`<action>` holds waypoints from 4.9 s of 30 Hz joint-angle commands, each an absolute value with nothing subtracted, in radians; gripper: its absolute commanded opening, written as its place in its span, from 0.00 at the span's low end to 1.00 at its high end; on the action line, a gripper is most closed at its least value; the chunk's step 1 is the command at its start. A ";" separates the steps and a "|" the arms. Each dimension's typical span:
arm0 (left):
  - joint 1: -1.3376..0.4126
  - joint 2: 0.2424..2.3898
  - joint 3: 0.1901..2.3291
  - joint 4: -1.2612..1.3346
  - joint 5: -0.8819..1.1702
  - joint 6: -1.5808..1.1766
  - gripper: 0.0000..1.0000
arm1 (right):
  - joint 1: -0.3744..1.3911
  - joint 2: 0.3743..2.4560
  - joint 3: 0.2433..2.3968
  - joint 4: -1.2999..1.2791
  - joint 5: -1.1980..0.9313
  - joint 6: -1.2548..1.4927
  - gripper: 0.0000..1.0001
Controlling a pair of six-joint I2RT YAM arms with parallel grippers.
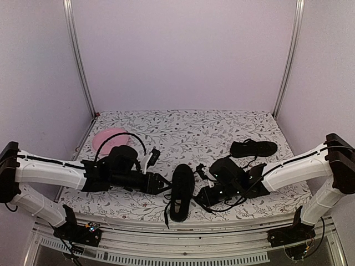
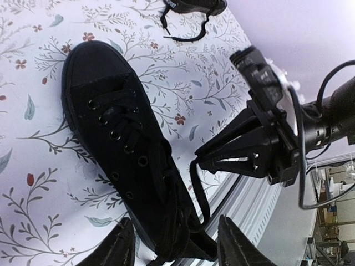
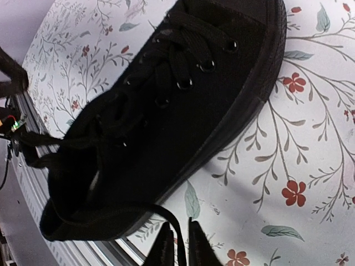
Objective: Tie the shoes
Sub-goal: Wrap the shoelace around a loop with the shoelace, then tie the crossed shoelace on the shoe.
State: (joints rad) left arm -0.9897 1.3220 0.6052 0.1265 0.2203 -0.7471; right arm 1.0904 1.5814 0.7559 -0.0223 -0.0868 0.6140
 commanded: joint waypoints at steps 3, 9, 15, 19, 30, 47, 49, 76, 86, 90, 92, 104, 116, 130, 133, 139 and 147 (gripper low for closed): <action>-0.960 1.388 0.669 0.088 0.249 -0.729 0.50 | 1.084 1.518 0.676 -0.060 -0.061 0.601 0.42; -0.945 1.420 0.681 0.103 0.284 -0.747 0.49 | 1.062 1.507 0.665 0.062 -0.122 0.507 0.59; -0.922 1.439 0.684 0.110 0.308 -0.780 0.44 | 1.058 1.617 0.740 0.105 -0.147 0.388 0.53; -0.909 1.470 0.694 0.118 0.340 -0.796 0.40 | 1.058 1.655 0.753 0.126 -0.160 0.330 0.48; -0.901 1.541 0.736 0.120 0.378 -0.796 0.36 | 1.058 1.695 0.746 0.195 -0.216 0.267 0.24; -0.896 1.615 0.782 0.126 0.426 -0.792 0.29 | 1.058 1.538 0.709 0.179 -0.203 0.301 0.02; -0.897 1.626 0.788 0.125 0.428 -0.789 0.27 | 1.058 1.541 0.713 0.181 -0.208 0.304 0.02; -0.893 1.577 0.719 0.257 0.389 -0.828 0.00 | 1.059 1.637 0.872 0.094 -0.058 0.400 0.02; -0.892 1.560 0.683 0.292 0.396 -0.847 0.00 | 1.060 1.695 0.922 0.120 -0.098 0.394 0.02; -0.893 1.565 0.675 0.305 0.400 -0.856 0.00 | 1.067 1.703 0.928 0.133 -0.115 0.385 0.02; -0.894 1.565 0.674 0.308 0.398 -0.859 0.00 | 1.072 1.707 0.928 0.133 -0.119 0.384 0.02; -0.893 1.564 0.662 0.327 0.412 -0.869 0.00 | 1.098 1.763 0.945 0.157 -0.118 0.396 0.02; -0.892 1.569 0.646 0.326 0.453 -0.867 0.00 | 1.098 1.796 0.954 0.198 -0.109 0.405 0.02; -0.836 1.515 0.606 0.259 0.304 -0.891 0.33 | 1.099 1.774 0.919 0.199 -0.100 0.416 0.02; -0.832 1.552 0.615 0.245 0.308 -0.902 0.31 | 1.099 1.774 0.918 0.201 -0.099 0.419 0.02; -0.832 1.639 0.650 0.294 0.406 -0.901 0.27 | 1.098 1.771 0.914 0.202 -0.097 0.420 0.02; -0.833 1.647 0.627 0.411 0.458 -0.930 0.27 | 1.098 1.770 0.908 0.202 -0.096 0.425 0.02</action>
State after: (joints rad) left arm -0.8433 1.6482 0.6258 0.3267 0.4213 -0.9119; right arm 1.0931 1.7802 0.9279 0.1925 -0.1123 0.4088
